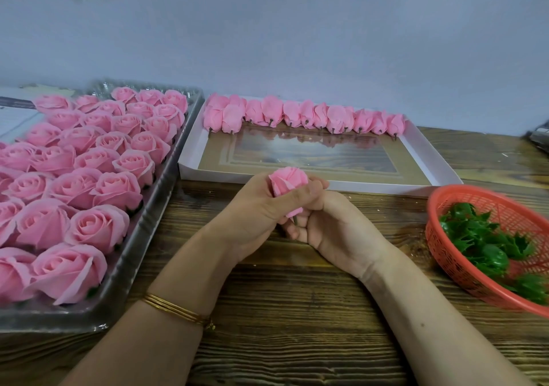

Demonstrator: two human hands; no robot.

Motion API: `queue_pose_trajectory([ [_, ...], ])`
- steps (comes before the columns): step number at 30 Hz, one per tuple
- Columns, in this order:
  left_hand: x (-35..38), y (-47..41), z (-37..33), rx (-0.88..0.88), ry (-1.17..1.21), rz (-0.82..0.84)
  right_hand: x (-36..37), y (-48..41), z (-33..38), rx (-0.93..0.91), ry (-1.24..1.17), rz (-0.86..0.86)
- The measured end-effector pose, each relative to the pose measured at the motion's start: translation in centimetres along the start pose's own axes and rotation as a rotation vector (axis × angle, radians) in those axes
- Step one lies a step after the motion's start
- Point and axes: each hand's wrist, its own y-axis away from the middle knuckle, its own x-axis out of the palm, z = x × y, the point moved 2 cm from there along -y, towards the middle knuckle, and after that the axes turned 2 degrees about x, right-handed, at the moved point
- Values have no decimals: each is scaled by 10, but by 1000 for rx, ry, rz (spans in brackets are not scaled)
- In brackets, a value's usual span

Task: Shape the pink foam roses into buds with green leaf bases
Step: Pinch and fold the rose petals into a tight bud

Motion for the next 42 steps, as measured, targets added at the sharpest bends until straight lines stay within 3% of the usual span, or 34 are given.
queue_pose_trajectory([
  [12, -3, -5, 8, 84, 2, -272, -6, -1, -2, -22, -104, -150],
  [19, -3, -3, 6, 210, -430, -405, -11, -1, 0, -162, -31, -399],
  [25, 3, 0, 5, 171, -644, -360, -8, -1, 0, -195, 54, -332],
  [36, -4, -3, 8, 96, -635, -206, -9, 1, 2, -148, 50, -279],
  [42, -11, -4, 11, 90, -683, -103, -13, 0, -1, -151, 199, -384],
])
